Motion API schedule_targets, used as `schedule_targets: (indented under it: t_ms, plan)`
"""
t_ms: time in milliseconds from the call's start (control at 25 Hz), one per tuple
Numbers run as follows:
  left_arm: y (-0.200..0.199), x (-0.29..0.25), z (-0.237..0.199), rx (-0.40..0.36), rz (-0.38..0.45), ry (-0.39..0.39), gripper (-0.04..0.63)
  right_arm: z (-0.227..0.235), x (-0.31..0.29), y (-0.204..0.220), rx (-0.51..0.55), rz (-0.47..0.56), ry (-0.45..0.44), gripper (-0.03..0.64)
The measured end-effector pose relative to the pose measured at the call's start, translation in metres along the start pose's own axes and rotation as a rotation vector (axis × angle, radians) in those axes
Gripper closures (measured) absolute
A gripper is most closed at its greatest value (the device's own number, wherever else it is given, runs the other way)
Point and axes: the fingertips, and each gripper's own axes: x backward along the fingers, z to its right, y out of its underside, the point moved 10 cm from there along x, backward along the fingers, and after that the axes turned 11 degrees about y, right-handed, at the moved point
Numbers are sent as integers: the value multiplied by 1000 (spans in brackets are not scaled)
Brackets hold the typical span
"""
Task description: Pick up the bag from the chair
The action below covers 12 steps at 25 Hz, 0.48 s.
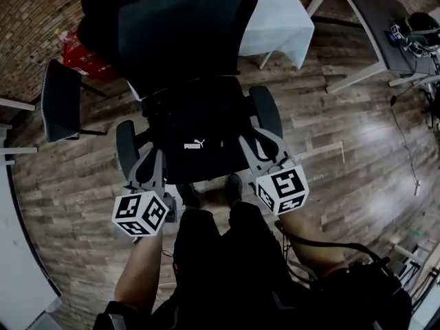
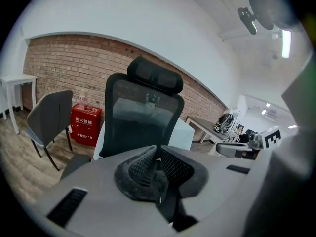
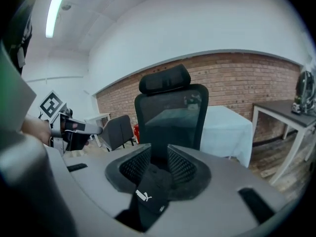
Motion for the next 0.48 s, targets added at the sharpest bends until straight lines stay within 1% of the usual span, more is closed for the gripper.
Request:
schedule_targets:
  t_ms: [120,280,320,400,480]
  plan:
    - [9,-14,-22,12,-31,23,580,-4,-15,18,-39,-49,36,482]
    - [27,-31,-49,21,-92,32,570,-8,-33,49,-84,-113,67,479]
    - [33,-35,-56,28,-108,33,550,-9,-37,57,-88,-128,72,475]
    - [46,-42,-70,46,-141,21,469,-12,-47,73,-100,-150,76,469]
    - [60,-51,-83,71,-167,5,460,-13,-56,90,-119,-168,75,463]
